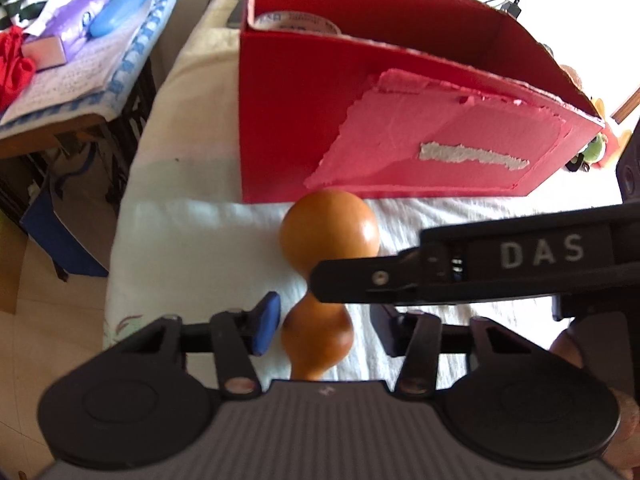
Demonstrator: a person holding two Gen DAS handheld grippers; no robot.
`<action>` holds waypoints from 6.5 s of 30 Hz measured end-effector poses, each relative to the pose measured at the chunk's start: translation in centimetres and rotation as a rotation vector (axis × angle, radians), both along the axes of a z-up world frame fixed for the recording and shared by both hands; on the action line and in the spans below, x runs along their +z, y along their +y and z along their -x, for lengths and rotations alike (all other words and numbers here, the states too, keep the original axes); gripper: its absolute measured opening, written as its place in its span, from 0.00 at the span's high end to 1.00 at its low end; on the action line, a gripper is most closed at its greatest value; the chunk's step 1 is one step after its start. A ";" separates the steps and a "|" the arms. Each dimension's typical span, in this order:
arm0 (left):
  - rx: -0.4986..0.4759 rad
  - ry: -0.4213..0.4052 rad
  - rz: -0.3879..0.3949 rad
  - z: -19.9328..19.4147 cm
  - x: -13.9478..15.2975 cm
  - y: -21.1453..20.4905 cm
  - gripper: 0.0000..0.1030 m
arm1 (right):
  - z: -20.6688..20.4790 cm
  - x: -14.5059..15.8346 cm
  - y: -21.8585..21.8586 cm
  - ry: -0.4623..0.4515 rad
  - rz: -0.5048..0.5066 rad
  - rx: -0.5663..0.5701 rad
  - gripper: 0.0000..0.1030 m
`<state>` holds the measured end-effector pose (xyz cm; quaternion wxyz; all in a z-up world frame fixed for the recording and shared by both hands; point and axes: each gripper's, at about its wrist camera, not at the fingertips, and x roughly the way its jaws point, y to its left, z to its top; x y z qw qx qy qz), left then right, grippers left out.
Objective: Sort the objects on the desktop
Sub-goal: 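Close the right gripper around the neck of the orange gourd, then lift the gourd with the right gripper and carry it over the box, then lower the held gourd into the red box beside the tape roll, then open the right gripper to release the gourd upright in the box, then withdraw the right gripper up and back from the box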
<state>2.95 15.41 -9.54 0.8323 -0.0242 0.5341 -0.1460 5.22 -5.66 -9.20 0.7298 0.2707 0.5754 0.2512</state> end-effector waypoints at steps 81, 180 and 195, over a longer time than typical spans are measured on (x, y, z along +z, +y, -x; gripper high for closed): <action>-0.179 -0.369 0.038 -11.4 18.5 -13.4 0.63 | -12.8 17.2 -8.3 -0.407 0.106 0.072 0.64; -0.186 0.066 -0.194 -16.4 4.0 -9.0 0.38 | -17.3 3.8 -4.9 -0.195 0.277 0.019 0.76; -0.176 0.017 -0.180 -16.2 3.7 -8.4 0.38 | -17.2 4.2 -4.8 -0.222 0.299 0.019 0.79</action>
